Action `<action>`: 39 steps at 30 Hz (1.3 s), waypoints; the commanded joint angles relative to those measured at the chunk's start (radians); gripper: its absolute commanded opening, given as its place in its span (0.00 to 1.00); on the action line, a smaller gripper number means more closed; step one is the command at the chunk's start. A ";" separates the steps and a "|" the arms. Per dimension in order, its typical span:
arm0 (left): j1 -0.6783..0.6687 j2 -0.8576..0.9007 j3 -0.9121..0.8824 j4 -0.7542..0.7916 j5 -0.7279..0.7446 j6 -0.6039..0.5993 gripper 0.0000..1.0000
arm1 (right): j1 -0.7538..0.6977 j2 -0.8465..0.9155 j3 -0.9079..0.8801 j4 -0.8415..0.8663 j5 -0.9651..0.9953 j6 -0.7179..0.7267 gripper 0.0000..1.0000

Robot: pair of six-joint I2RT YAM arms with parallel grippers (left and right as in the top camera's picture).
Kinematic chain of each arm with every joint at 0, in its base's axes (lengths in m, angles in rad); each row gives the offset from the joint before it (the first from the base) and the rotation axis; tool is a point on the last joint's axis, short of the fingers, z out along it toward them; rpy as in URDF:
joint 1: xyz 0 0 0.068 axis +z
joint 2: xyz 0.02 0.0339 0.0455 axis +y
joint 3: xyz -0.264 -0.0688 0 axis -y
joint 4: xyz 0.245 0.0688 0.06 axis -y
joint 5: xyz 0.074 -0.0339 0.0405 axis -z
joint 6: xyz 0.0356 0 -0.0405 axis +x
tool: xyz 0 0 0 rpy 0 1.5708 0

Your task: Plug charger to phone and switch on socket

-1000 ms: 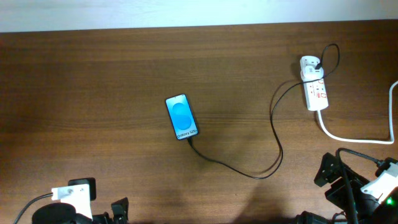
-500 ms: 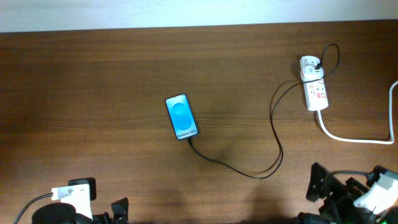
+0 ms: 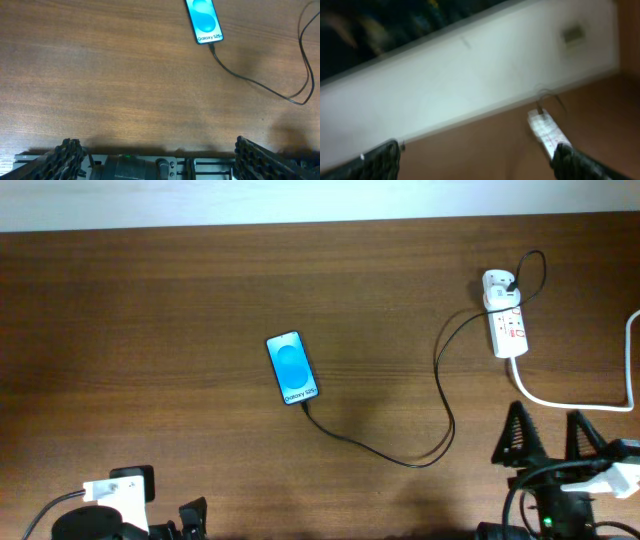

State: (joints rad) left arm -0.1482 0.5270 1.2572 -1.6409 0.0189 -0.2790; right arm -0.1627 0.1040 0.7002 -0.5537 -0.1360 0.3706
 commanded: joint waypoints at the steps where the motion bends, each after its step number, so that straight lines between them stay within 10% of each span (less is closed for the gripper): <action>1: 0.005 -0.003 -0.003 0.001 0.000 0.004 0.99 | 0.014 -0.095 -0.159 0.200 -0.127 0.025 0.98; 25: 0.005 -0.003 -0.003 0.001 0.000 0.004 0.99 | 0.071 -0.100 -0.682 0.917 0.002 0.091 0.98; 39: 0.005 -0.003 -0.003 0.001 0.000 0.005 1.00 | 0.071 -0.100 -0.695 0.482 0.036 -0.048 0.98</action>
State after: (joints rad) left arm -0.1482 0.5270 1.2556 -1.6409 0.0189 -0.2790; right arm -0.1009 0.0154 0.0105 -0.0635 -0.1181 0.4381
